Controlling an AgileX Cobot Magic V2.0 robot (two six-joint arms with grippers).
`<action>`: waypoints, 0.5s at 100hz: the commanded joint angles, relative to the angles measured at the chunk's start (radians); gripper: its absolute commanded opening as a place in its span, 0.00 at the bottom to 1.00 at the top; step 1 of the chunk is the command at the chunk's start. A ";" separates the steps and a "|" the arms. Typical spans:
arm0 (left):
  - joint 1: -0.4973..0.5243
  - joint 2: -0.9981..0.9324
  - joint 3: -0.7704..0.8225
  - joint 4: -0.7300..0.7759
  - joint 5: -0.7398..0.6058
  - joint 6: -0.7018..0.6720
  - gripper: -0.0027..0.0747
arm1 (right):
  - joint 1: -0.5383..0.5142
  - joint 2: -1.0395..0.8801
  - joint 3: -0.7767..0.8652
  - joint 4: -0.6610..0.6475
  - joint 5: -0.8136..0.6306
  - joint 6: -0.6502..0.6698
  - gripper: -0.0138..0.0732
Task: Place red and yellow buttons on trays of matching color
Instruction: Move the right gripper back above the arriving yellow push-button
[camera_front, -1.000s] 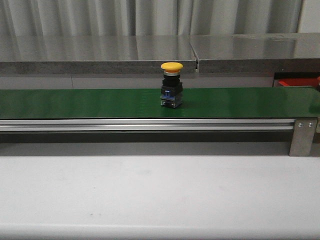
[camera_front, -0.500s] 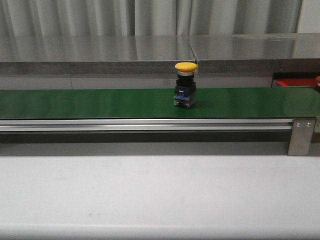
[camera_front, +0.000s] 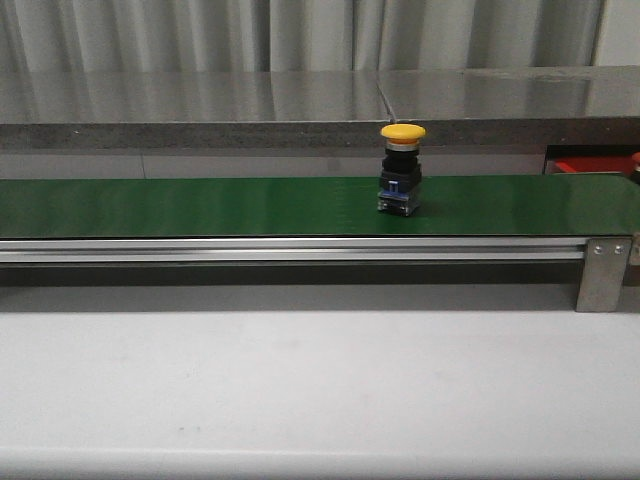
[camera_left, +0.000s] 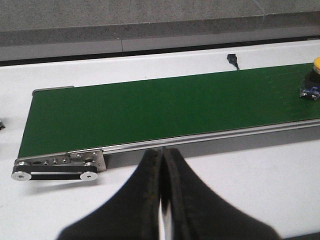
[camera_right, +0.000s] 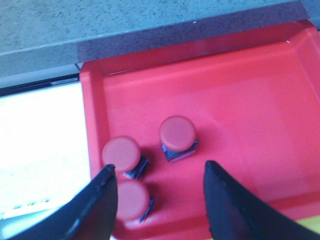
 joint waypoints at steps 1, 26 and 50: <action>-0.005 0.002 -0.026 -0.017 -0.074 -0.003 0.01 | 0.019 -0.117 0.026 -0.003 -0.062 -0.020 0.62; -0.005 0.002 -0.026 -0.017 -0.074 -0.003 0.01 | 0.131 -0.233 0.100 -0.003 -0.016 -0.020 0.63; -0.005 0.002 -0.026 -0.017 -0.074 -0.003 0.01 | 0.267 -0.252 0.100 -0.004 0.083 -0.031 0.78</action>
